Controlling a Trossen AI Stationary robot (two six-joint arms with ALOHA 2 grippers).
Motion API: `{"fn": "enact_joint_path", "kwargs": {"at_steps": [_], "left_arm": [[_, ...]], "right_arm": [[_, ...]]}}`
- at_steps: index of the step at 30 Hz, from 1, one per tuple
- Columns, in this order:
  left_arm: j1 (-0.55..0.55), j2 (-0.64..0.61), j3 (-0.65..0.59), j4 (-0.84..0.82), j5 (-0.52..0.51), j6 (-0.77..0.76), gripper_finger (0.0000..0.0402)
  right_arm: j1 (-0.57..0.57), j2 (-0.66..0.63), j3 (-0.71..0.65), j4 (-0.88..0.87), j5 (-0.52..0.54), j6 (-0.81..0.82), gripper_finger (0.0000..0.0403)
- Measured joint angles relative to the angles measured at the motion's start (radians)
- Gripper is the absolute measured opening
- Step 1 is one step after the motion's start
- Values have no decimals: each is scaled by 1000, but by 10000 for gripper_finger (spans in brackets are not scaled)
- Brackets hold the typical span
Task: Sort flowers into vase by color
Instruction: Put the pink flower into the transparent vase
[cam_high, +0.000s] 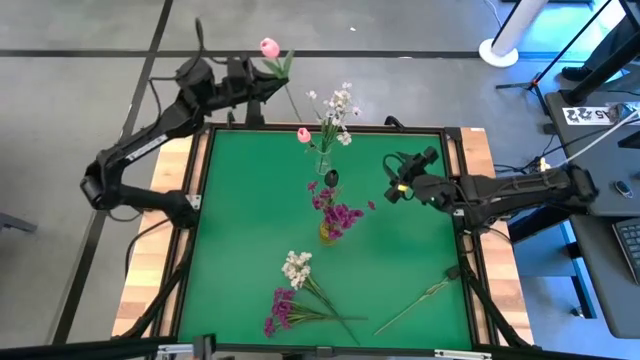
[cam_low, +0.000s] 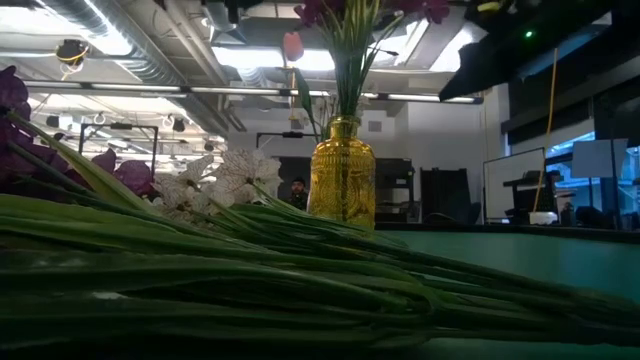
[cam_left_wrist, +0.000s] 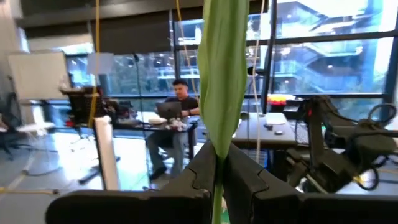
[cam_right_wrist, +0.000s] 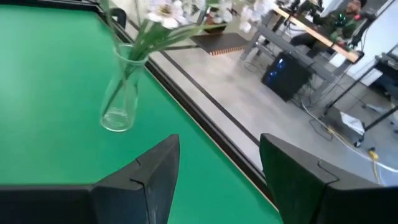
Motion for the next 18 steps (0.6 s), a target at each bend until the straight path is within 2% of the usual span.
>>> {"fn": "enact_joint_path", "kwargs": {"at_steps": [3, 9, 14, 18], "left_arm": [[40, 51, 0, 56, 78, -33, 14], [62, 176, 0, 154, 168, -63, 14], [62, 246, 0, 223, 254, -108, 14], [62, 270, 0, 229, 278, -109, 14]], "right_arm": [[-44, 0, 0, 1, -54, 2, 220], [-112, 0, 0, 3, -150, 2, 220], [-142, 0, 0, 3, -181, 2, 220], [-152, 0, 0, 3, -182, -3, 220]]}}
